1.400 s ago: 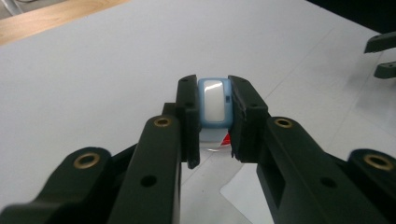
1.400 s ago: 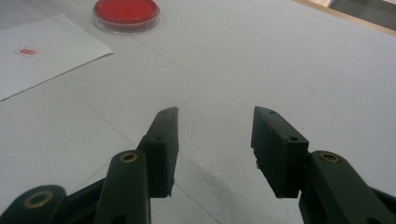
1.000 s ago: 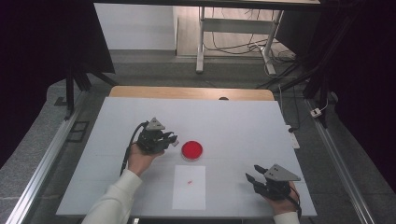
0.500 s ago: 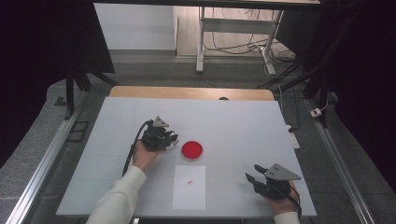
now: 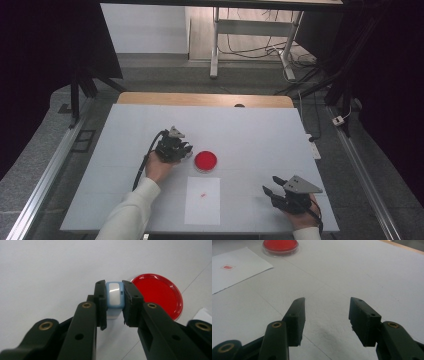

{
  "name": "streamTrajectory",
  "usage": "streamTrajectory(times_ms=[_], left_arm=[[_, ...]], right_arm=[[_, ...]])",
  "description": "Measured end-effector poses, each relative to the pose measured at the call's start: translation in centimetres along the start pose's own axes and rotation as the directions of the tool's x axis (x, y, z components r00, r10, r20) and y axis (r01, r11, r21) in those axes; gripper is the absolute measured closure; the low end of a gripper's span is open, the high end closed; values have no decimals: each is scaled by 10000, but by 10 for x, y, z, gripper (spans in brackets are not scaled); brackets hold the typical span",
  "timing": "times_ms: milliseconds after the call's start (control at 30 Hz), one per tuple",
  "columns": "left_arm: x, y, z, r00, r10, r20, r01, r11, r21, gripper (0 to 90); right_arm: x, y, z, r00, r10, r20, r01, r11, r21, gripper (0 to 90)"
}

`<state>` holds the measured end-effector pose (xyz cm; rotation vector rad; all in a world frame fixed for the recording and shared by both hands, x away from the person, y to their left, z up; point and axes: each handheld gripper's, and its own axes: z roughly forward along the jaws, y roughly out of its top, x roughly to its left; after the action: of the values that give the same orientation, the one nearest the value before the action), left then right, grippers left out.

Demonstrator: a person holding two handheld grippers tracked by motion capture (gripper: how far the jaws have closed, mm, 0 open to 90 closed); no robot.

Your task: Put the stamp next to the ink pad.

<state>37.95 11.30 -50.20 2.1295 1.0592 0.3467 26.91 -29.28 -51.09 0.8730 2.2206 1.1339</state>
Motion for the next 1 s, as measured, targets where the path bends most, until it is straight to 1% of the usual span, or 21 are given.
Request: streamTrajectory(times_ms=[167,233,400,467,533,600,667,733,833,933,1000], left_arm=[[-2,-1,3,9998,160,-99,-158,9997,189,746],[-2,-1,4,9997,201,-122,-198,9996,209,745],[-2,-1,4,9997,223,-102,-221,9996,192,735],[-3,-1,4,9996,262,-145,-259,9994,219,694],[-3,-1,3,9995,257,-180,-253,9995,212,613],[-3,-1,1,9997,160,-190,-158,9998,144,538],[-3,-1,-2,9997,63,-221,-61,10000,57,482],[-2,-1,-5,9998,-10,-173,9,10000,-50,438],[-2,-2,-11,9999,-10,-162,7,9998,-198,386],[-3,-4,-18,9999,-116,106,120,9993,-354,353],[-5,-6,-23,9999,-67,148,73,9992,-397,331]], right_arm=[[0,0,0,10000,14,34,-14,10000,7,447],[0,0,0,9999,5,154,-5,10000,10,439],[0,-1,0,9999,45,147,-46,10000,28,434],[0,-1,0,9999,51,138,-52,10000,32,433],[0,-1,1,9999,49,134,-49,10000,37,433],[0,-1,1,9999,31,130,-31,10000,35,432],[0,-1,1,9999,33,128,-33,10000,38,432],[0,-1,1,9999,22,116,-22,10000,44,431],[0,-1,1,9999,9,129,-10,10000,68,429],[0,-1,1,10000,15,96,-15,10000,47,424],[0,-1,1,10000,-34,58,34,10000,-6,422]])
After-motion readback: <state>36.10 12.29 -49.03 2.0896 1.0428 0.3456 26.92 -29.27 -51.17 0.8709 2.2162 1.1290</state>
